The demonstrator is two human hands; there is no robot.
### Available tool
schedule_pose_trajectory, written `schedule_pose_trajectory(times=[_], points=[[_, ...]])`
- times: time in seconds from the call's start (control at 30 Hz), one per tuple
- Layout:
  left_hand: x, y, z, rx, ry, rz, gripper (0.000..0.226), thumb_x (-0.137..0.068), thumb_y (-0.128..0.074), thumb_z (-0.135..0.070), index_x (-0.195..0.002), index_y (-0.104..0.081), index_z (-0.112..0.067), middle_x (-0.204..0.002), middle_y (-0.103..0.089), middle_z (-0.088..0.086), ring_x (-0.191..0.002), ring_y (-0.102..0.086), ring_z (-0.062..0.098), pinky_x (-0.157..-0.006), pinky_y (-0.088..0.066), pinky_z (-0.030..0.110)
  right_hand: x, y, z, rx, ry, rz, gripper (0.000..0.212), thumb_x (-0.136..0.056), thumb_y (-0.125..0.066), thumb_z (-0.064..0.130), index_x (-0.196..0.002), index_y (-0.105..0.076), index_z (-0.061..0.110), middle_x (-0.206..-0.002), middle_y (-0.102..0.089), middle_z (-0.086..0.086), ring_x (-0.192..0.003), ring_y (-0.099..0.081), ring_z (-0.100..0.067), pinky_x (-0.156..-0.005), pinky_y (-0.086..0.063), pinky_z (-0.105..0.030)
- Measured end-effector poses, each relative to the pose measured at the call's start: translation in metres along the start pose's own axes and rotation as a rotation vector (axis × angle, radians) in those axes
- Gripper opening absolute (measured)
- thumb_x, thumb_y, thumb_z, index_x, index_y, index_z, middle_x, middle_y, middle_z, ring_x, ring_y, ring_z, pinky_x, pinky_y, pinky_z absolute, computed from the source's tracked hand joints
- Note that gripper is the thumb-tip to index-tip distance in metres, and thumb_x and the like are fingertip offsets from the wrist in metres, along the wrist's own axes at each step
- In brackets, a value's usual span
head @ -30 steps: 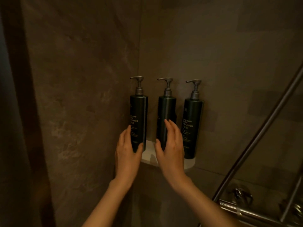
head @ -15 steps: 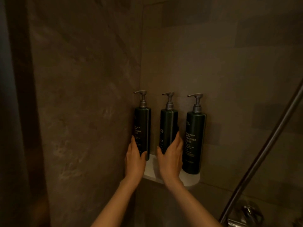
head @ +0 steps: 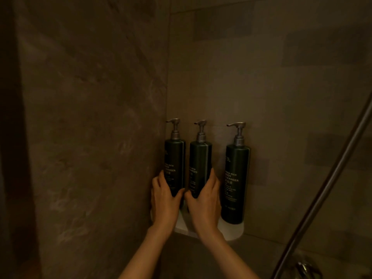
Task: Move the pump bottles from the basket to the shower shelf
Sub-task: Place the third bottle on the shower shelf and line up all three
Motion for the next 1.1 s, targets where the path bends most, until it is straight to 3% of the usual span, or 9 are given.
schedule_pose_trajectory(times=[0.27, 0.57, 0.8, 1.1], points=[[-0.0075, -0.0003, 0.0022, 0.087, -0.038, 0.029, 0.075, -0.085, -0.064, -0.015, -0.147, -0.022, -0.019, -0.144, -0.039, 0.006, -0.129, -0.042, 0.018, -0.107, -0.039, 0.042, 0.0016, -0.0004, -0.0034, 0.063, -0.006, -0.031, 0.085, -0.081, -0.069, 0.033, -0.147, -0.019, 0.012, -0.141, -0.033, -0.01, -0.126, -0.042, -0.024, -0.099, -0.046, -0.041], [-0.0058, 0.0016, 0.0082, 0.063, -0.069, -0.027, 0.07, -0.088, -0.061, -0.019, -0.147, -0.023, -0.018, -0.143, -0.042, 0.007, -0.126, -0.044, 0.017, -0.105, -0.036, 0.031, 0.0026, 0.0019, -0.0028, 0.052, 0.005, -0.04, 0.079, -0.085, -0.065, 0.03, -0.146, -0.02, 0.01, -0.144, -0.033, -0.009, -0.128, -0.041, -0.022, -0.101, -0.044, -0.04], [-0.0074, 0.0037, 0.0092, 0.085, -0.072, -0.065, 0.069, -0.084, -0.065, -0.017, -0.144, -0.03, -0.016, -0.14, -0.044, 0.005, -0.118, -0.04, 0.005, -0.098, -0.034, 0.024, 0.0015, 0.0006, -0.0019, 0.027, 0.031, -0.007, 0.074, -0.088, -0.061, 0.025, -0.147, -0.019, 0.009, -0.144, -0.033, -0.009, -0.129, -0.041, -0.022, -0.102, -0.043, -0.042], [-0.0042, 0.0049, 0.0078, 0.018, -0.134, -0.092, 0.066, -0.087, -0.062, -0.013, -0.145, -0.029, -0.012, -0.143, -0.043, 0.01, -0.128, -0.044, 0.02, -0.104, -0.034, 0.028, 0.0024, -0.0007, -0.005, 0.034, 0.039, 0.016, 0.072, -0.089, -0.06, 0.026, -0.146, -0.02, 0.009, -0.145, -0.034, -0.009, -0.128, -0.043, -0.021, -0.102, -0.043, -0.041]])
Point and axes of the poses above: each hand's wrist, its own x-axis away from the middle knuckle, its own y-axis out of the back of the hand, z = x × y, the point moved 5 cm from there along -x, towards the middle knuckle
